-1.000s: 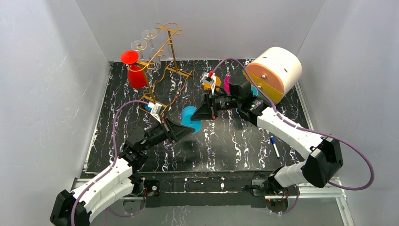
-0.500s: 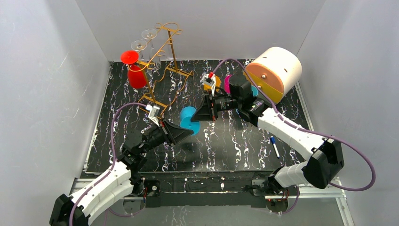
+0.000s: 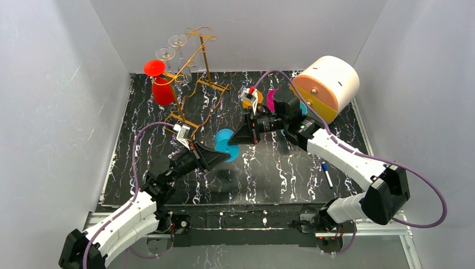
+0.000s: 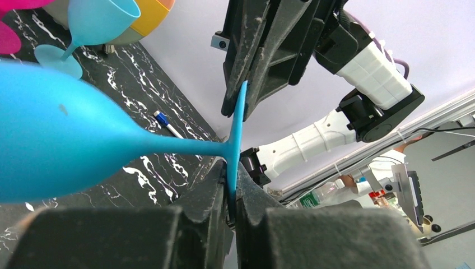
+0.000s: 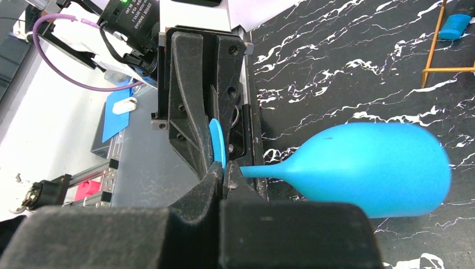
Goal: Take the wine glass off the wine glass rack
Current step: Place the wine glass at the center of the board.
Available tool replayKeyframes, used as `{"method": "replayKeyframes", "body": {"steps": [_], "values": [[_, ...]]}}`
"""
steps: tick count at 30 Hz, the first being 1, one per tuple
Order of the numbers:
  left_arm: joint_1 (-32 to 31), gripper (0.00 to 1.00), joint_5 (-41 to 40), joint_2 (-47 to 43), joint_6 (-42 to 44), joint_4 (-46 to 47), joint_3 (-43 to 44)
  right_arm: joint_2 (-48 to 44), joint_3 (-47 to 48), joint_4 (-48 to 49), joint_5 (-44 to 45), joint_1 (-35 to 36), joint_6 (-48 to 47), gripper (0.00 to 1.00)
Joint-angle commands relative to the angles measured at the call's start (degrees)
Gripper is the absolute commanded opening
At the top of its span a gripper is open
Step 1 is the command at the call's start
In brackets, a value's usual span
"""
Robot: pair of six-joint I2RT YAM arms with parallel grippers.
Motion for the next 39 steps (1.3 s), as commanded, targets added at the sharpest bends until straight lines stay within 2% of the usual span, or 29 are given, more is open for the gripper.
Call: {"method": "replayKeyframes", "body": {"steps": [1, 4, 7, 9, 11, 13, 15, 17, 19, 21, 22, 24, 26, 28, 31, 33, 37, 39], "values": [[0.1, 0.04, -1.8, -0.7, 0.3, 3.0, -0.1, -2.2, -0.5, 2.1, -1.1, -0.1, -0.3, 0.01], [0.2, 0.11, -2.1, -0.8, -0.2, 3.4, -0.5, -2.2, -0.4, 2.1, -1.4, -0.1, -0.3, 0.01], [0.2, 0.07, -1.1, -0.5, 0.0, 3.8, -0.5, -2.2, -0.2, 2.1, -1.8, -0.1, -0.3, 0.01], [0.2, 0.0, 0.3, 0.2, 0.1, 4.2, -0.2, -2.0, -0.2, 2.4, -2.5, -0.1, -0.1, 0.01], [0.1, 0.0, 2.3, 1.0, 0.4, 4.3, 0.1, -1.9, -0.1, 2.6, -2.4, 0.0, 0.1, 0.05], [0.2, 0.0, 4.3, 1.6, 1.2, 4.3, 0.4, -2.1, -0.1, 2.7, -1.6, 0.0, 0.0, 0.13], [0.1, 0.0, 6.1, 1.8, 2.3, 4.3, 0.4, -2.7, 0.0, 2.8, 0.0, -0.1, -0.2, 0.29], [0.1, 0.0, 7.7, 1.2, 4.2, 4.2, 0.0, -3.8, 0.0, 2.2, 4.4, 0.0, -0.6, 0.44], [0.2, 0.0, 9.7, 0.4, 6.5, 2.9, 0.0, -5.5, -0.2, 1.4, 10.8, -0.2, -1.0, 0.51], [0.1, 0.0, 12.3, -0.1, 10.2, -0.3, 0.8, -7.7, -0.8, 0.8, 17.7, -0.3, -1.4, 0.75], [0.1, 0.0, 14.0, -0.2, 11.8, -1.1, 0.9, -8.9, -1.6, 1.0, 21.6, -0.4, -1.0, 0.82], [0.1, 0.0, 20.2, -0.9, 15.5, -0.2, 0.7, -11.2, -3.2, 1.7, 27.6, -1.0, 0.0, 0.88], [0.2, 0.0, 22.0, -2.7, 19.1, -1.2, 0.7, -12.5, -4.1, 1.8, 29.6, -2.9, 1.6, 0.91], [0.1, 0.0, 22.2, -4.9, 22.6, -2.9, 0.8, -11.7, -3.1, 0.2, 24.4, -6.6, 4.5, 0.92], [0.2, 0.0, 25.5, -7.1, 28.9, -4.4, 1.7, -7.1, -1.4, 0.7, 2.8, -14.5, 9.7, 0.94], [0.1, 0.0, 27.5, -8.0, 34.0, -5.8, 2.3, -3.6, -2.2, 3.4, -7.3, -16.8, 13.8, 0.98], [0.1, 0.0, 28.4, -10.2, 44.6, -15.2, 4.4, 0.0, -2.3, 3.7, -10.5, -17.3, 16.3, 0.93], [0.1, 0.0, 28.0, -11.2, 49.7, -21.0, 5.7, 0.0, -3.9, 7.9, -12.5, -17.4, 18.3, 0.91]]}}
